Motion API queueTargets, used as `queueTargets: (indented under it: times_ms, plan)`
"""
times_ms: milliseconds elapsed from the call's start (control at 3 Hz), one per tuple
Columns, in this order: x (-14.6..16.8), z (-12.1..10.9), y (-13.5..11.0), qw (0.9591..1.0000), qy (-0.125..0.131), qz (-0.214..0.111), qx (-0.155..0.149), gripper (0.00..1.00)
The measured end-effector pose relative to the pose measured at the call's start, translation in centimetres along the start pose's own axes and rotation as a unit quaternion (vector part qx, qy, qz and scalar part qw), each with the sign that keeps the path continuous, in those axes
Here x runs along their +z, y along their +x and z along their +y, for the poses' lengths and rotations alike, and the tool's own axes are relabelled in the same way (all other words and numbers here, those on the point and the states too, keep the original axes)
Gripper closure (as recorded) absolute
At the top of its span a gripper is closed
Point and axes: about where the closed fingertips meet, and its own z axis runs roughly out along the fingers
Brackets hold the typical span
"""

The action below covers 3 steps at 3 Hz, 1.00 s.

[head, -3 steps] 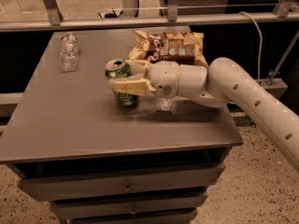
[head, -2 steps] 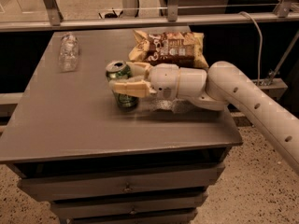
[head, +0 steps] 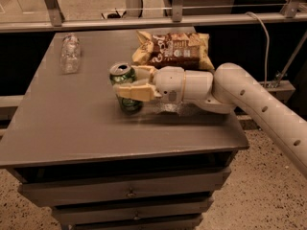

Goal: Place green can upright

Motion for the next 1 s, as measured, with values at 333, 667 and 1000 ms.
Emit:
queueTargets:
  times_ms: [333, 667, 1000]
  plan:
    - [-0.6, -0.1, 0.2, 1.0, 0.002, 0.007, 0.0, 0.12]
    - [-2.8, -0.3, 1.0, 0.9994, 0.009, 0.034, 0.001, 0.0]
    - [-6.4, -1.1, 1.2, 0.9973, 0.025, 0.069, -0.006, 0.0]
